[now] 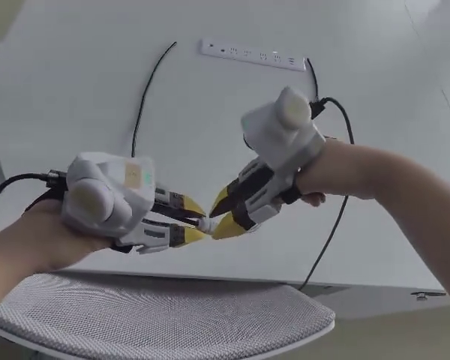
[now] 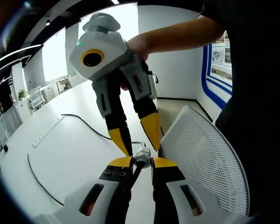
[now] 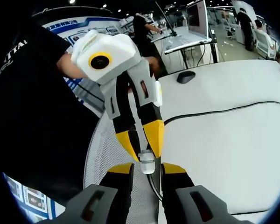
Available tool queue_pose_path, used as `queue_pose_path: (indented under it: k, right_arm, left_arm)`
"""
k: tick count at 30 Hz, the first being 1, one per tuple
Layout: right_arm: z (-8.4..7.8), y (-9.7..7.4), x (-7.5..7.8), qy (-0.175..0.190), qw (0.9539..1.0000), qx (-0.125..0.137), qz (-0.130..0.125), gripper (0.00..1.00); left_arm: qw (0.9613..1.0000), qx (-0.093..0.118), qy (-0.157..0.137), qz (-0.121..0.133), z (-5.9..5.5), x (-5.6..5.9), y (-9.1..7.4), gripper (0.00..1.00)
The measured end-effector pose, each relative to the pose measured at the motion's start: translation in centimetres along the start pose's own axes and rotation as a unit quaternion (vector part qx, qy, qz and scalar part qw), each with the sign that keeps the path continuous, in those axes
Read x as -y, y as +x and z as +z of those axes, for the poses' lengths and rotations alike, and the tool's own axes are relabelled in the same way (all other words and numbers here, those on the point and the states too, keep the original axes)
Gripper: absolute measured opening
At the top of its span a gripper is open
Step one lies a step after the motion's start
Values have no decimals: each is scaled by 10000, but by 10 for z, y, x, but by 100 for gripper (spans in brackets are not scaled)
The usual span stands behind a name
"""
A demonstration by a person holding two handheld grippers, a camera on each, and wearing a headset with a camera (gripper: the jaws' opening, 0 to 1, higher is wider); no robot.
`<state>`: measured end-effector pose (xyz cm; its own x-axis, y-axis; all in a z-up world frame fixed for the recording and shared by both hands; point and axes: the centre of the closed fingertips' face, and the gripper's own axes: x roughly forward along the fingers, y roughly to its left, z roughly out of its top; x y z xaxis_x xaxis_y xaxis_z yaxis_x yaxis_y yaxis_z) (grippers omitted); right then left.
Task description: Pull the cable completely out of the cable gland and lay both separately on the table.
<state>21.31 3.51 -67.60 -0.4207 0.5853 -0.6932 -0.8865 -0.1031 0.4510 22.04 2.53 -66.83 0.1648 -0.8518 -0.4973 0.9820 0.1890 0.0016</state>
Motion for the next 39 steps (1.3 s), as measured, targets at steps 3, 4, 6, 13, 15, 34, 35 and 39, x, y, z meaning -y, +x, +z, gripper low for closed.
queue_pose_path:
  k: [3,4,6,13,15,34,35,39]
  right_arm:
    - [-3,2,-2,-4,10000,-68,32,16]
    - [-2,3,-3,-12,10000,-66,49,13]
    - [-1,3,1,-117,9999,-33,-56,9]
    - [-2,5,2,-302,9992,-137,-225,8]
    - [-1,5,3,-442,9983,-182,-342,8]
    - [13,14,15,-2009,9285,-242,-3113,7]
    - [13,13,15,-2097,9235,-228,-3204,7]
    - [12,13,13,-2062,9233,-185,-3236,7]
  left_arm:
    - [10000,-12,-31,22,-1,0,1,16]
    - [10000,-6,-58,33,-1,-1,1,16]
    - [9999,31,-103,40,1,0,2,16]
    - [9996,34,-251,99,-2,-1,4,16]
    - [9993,53,-339,131,-3,-2,2,16]
    - [9937,175,-1084,238,-13,-11,-11,15]
    - [9934,199,-1108,238,-12,-12,-12,15]
    - [9945,209,-1007,180,-10,-10,-12,15]
